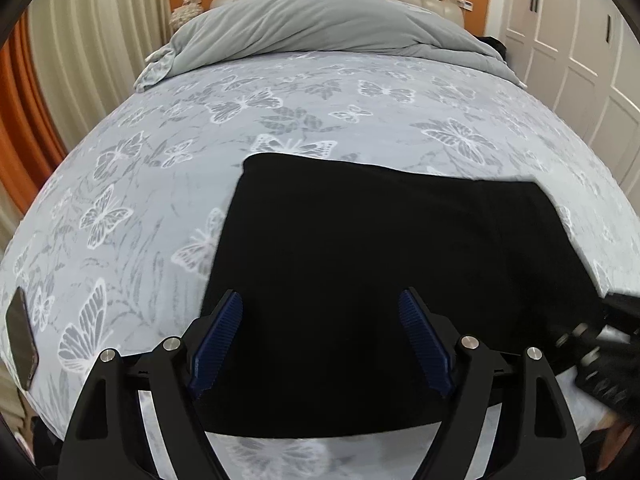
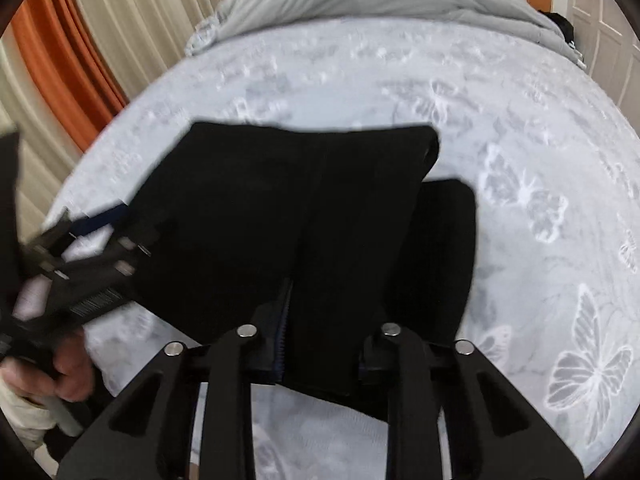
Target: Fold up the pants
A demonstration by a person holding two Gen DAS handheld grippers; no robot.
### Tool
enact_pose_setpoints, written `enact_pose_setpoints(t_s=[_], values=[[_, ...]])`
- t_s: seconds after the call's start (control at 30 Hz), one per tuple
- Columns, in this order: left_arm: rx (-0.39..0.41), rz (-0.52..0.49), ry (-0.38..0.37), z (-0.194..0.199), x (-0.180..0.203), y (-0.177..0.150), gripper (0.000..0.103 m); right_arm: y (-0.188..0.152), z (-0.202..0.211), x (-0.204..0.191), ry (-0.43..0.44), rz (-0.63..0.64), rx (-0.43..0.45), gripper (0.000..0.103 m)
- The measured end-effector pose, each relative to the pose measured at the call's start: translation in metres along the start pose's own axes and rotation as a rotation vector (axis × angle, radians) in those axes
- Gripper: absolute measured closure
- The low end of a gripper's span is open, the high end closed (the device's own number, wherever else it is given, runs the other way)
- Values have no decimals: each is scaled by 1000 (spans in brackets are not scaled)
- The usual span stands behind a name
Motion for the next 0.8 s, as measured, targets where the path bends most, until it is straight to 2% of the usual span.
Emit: enact_pose_setpoints(t_s=[0.07, 0.13, 0.17, 0.2, 0.33, 0.4, 0.53, 0.7, 0.73, 0.77, 0.8], values=[[1, -13, -11, 2, 4, -1, 25, 0, 14, 2, 31, -15, 16, 81], [4, -17, -18, 5, 6, -4, 25, -6, 7, 10, 21, -41, -10, 78], [5, -20, -21, 5, 6, -5, 24, -10, -4, 14, 2, -46, -50, 68], [4, -26, -21, 5, 6, -6, 24, -15, -19, 17, -23, -48, -89, 67], [-3, -40, -13, 4, 7, -7, 24, -7, -5, 16, -20, -56, -43, 64], [-2, -32, -14, 5, 6, -7, 24, -5, -3, 21, -1, -89, -44, 58], [-5, -12, -16, 6, 1, -7, 24, -2, -8, 37, 50, -187, -68, 57], [-12, 28, -24, 11, -11, -12, 24, -9, -16, 33, 100, -200, -96, 57], [-13, 33, -27, 11, -12, -13, 23, -10, -17, 32, 101, -198, -95, 65], [-16, 34, -30, 12, -13, -14, 23, -10, -18, 29, 92, -179, -85, 82], [-17, 33, -31, 12, -13, -15, 23, -8, -16, 26, 89, -162, -74, 85]])
Point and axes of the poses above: each gripper's, at about its wrist camera, not at the fingertips, and z roughly against the way its jaws point, x to its right, y to its top, the point moved 3 cm from there along -z, roughly the way its jaws point, and after that the axes turned 5 degrees about -z, right-handed, at the moved point
